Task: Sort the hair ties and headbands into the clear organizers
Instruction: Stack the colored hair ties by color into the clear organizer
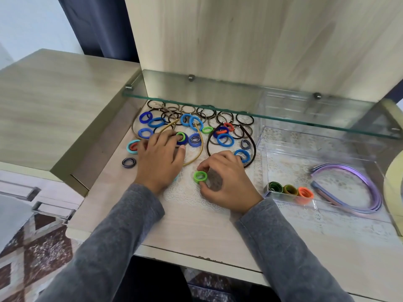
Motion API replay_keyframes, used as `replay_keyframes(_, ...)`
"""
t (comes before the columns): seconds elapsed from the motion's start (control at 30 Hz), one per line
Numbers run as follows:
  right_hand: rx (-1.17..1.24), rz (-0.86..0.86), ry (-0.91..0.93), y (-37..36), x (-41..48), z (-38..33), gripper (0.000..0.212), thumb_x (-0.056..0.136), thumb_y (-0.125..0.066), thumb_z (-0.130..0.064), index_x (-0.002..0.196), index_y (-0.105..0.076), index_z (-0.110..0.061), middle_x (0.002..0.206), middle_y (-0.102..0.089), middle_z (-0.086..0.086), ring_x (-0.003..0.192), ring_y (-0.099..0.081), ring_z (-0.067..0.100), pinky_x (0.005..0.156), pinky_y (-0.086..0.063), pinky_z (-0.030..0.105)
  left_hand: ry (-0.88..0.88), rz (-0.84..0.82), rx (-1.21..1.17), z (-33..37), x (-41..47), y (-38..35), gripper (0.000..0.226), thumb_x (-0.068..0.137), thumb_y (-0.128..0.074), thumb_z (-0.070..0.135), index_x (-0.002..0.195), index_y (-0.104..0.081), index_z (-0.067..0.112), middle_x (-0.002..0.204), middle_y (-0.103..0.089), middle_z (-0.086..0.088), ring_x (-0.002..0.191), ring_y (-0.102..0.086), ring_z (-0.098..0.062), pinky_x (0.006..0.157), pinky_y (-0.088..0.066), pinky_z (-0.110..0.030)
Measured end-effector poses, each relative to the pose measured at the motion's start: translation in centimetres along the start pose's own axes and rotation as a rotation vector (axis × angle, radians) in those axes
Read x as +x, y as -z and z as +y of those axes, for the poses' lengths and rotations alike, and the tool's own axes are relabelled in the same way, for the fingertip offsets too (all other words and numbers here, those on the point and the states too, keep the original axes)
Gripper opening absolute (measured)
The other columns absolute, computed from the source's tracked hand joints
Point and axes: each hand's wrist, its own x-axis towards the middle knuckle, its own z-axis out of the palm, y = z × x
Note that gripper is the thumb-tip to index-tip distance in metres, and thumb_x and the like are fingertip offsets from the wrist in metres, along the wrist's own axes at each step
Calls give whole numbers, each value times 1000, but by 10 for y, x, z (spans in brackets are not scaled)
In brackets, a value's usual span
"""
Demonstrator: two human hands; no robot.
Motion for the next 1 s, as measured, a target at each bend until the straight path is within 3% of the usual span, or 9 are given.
replay_keyframes(0.57,-39,-24,-4,0,0,0,23,76,-62,-37,95,-62,-26,93,-58,-18,97,-42,8,84,-34,32,9,50,-108,0,-3,2,51,94,-32,45,135,-55,24,143,-51,7,130,-43,-17,107,-24,-46)
replay_keyframes(0.77,-41,-14,-13,1,0,-2,31,74,-59,-40,102,-59,-25,94,-56,-17,97,-43,9,84,-34,31,12,184,-182,-1,-6,6,39,97,-39,44,123,-62,28,132,-59,9,121,-51,-16,104,-27,-42)
replay_keyframes(1.0,56,103,-110,4,0,-3,32,76,-51,-38,103,-58,-23,90,-55,-14,96,-44,10,87,-35,36,-68,389,-257,-2,-14,10,20,93,-62,42,106,-69,28,118,-67,13,108,-61,-12,95,-37,-44)
